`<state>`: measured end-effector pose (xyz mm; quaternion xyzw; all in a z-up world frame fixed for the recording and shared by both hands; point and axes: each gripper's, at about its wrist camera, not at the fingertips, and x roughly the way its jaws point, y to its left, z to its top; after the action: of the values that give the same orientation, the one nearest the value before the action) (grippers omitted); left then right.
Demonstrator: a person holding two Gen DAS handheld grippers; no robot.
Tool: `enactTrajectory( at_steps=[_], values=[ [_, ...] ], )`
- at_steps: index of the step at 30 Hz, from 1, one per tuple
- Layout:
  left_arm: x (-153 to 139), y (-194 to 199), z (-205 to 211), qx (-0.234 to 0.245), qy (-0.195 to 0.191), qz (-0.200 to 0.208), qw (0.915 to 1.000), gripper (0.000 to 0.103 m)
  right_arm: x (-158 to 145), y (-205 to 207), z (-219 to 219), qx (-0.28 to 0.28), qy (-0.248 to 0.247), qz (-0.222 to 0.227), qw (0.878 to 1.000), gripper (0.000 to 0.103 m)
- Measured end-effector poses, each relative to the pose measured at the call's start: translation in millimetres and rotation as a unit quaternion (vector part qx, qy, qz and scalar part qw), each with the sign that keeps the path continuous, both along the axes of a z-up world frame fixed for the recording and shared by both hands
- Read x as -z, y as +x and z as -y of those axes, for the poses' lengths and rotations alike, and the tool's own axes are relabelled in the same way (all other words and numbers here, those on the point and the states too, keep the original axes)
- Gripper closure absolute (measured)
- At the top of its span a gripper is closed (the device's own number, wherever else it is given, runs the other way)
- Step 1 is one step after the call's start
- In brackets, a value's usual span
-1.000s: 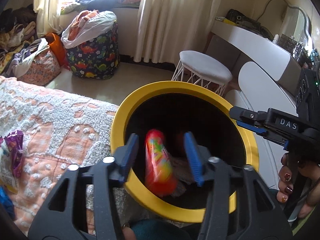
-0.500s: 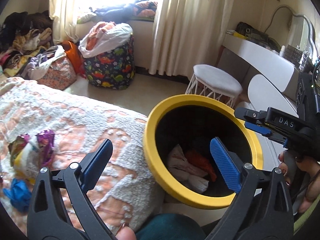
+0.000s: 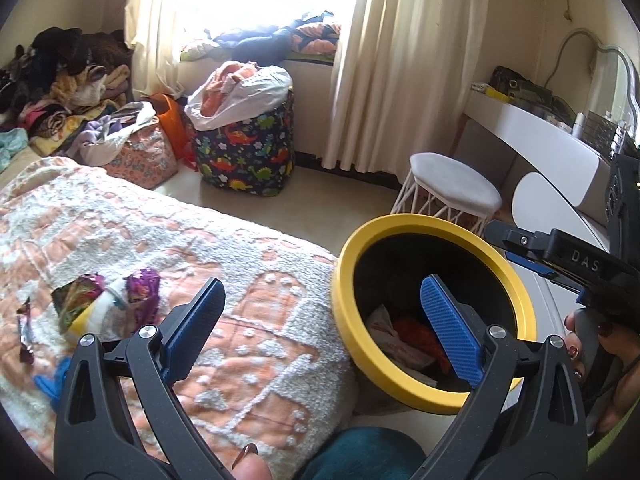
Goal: Collect trash
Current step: 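Move both open tools back from the bin over the remaining trash on the bed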
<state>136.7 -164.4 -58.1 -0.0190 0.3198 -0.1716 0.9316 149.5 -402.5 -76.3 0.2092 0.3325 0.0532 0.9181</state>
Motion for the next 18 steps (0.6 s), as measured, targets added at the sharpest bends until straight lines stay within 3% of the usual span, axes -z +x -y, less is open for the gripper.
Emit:
enactTrajectory(
  at_steps=[18],
  values=[
    [-17, -10, -59, -0.060, -0.019, 0.023, 0.9977, 0.013, -29, -10, -60, -0.065, -0.014, 0.060, 0.996, 0.031]
  ],
)
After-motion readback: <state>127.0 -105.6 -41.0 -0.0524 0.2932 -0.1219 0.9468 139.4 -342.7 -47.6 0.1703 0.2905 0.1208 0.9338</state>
